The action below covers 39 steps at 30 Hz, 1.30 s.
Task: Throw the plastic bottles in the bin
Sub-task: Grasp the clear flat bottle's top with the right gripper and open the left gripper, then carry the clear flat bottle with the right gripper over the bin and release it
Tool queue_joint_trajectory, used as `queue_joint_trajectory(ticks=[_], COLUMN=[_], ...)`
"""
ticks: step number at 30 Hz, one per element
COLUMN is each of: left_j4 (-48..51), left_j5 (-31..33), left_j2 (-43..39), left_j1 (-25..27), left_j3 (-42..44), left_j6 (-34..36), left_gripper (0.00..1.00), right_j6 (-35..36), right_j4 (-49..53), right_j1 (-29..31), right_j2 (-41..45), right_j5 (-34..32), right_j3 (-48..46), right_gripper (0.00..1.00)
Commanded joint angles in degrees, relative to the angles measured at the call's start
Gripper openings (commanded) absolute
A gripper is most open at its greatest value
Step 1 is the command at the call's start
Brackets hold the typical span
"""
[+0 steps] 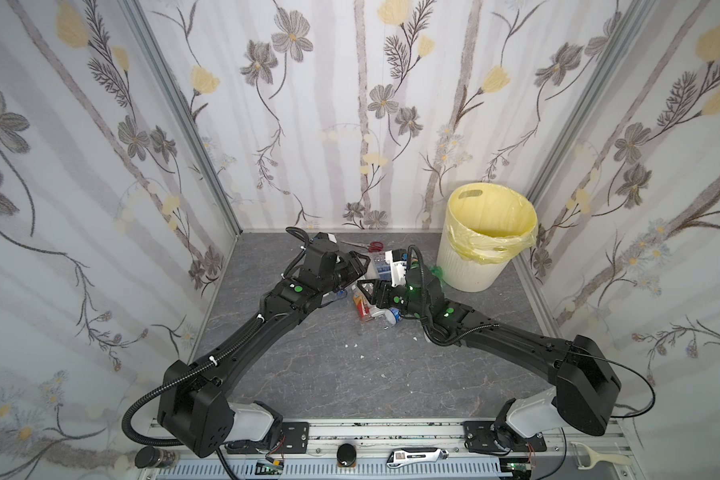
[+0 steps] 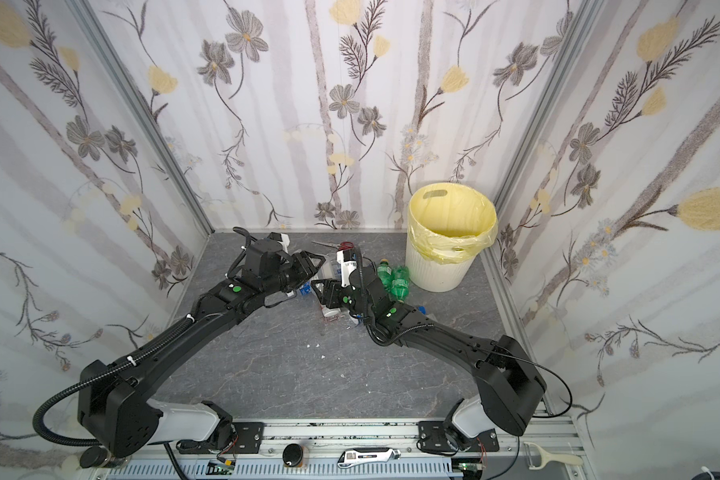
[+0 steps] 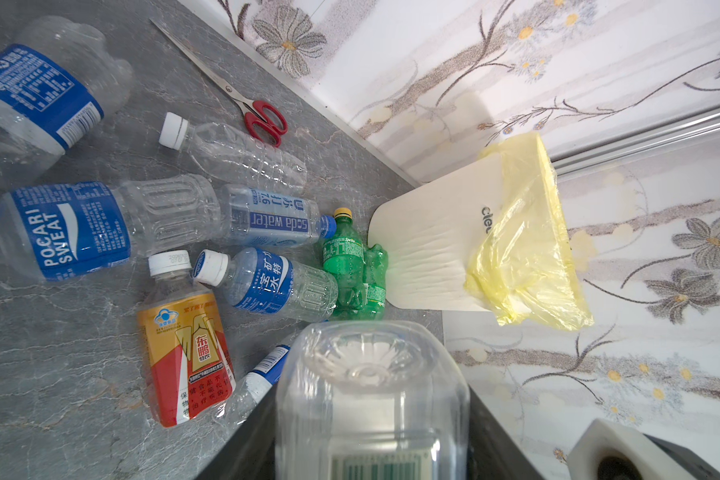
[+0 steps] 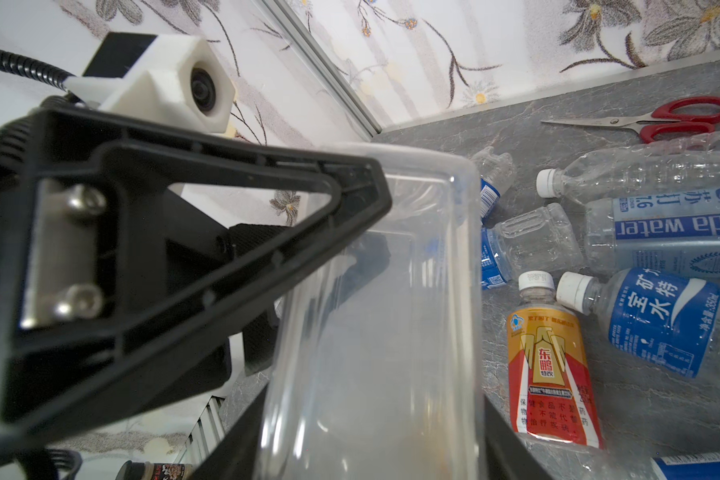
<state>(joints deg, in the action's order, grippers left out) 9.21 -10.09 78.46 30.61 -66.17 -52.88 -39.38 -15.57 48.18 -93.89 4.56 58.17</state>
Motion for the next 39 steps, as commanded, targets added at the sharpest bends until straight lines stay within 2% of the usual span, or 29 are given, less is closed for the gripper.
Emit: queue_joint_trajectory(ticks=[1, 8, 12, 18, 22, 25, 32, 39], left_j4=[-2.3, -2.4, -2.3, -2.7, -4.8, -7.7, -8.6, -8.8], left_j5=[0.3, -2.0, -2.9, -3.2, -3.0, -2.0, -0.7, 0.2], left_j2=[0.8, 1.9, 0.9, -0.8, -1.2, -0.5, 5.7, 10.2], left_j1=[-1.4, -5.4, -6.0, -5.9, -3.9, -0.7, 7.3, 13.2], left_j3=[-0.7, -2.6, -3.7, -5.0, -6.6, -7.6, -17.9, -24.2], left_j6=[-0.8, -0.9, -1.0, -0.4, 1.1, 1.7, 5.4, 8.8], left_gripper=[0.65, 0.86, 1.0, 1.0, 1.0, 1.0, 1.0, 1.0], right_j6=[0.6, 3.3, 5.0, 10.0, 13.4, 15.5, 20.3, 22.2], right_j4=[-1.5, 2.5, 7.1, 16.1, 21.0, 25.6, 34.0, 35.5], right_j1=[0.0, -0.7, -4.0, -7.8, -11.1, -14.7, -24.5, -31.4], right_j2=[-1.0, -3.1, -3.4, -1.5, 1.4, 4.2, 8.6, 13.1], right_j5=[0.0, 0.5, 0.7, -2.7, -7.1, -8.8, -15.5, -21.6], right_j3=[0.6, 3.2, 5.7, 10.2, 13.1, 16.8, 28.4, 40.5], right_gripper=[0.53, 0.53, 0.53, 0.53, 0.53, 0.54, 0.55, 0.55])
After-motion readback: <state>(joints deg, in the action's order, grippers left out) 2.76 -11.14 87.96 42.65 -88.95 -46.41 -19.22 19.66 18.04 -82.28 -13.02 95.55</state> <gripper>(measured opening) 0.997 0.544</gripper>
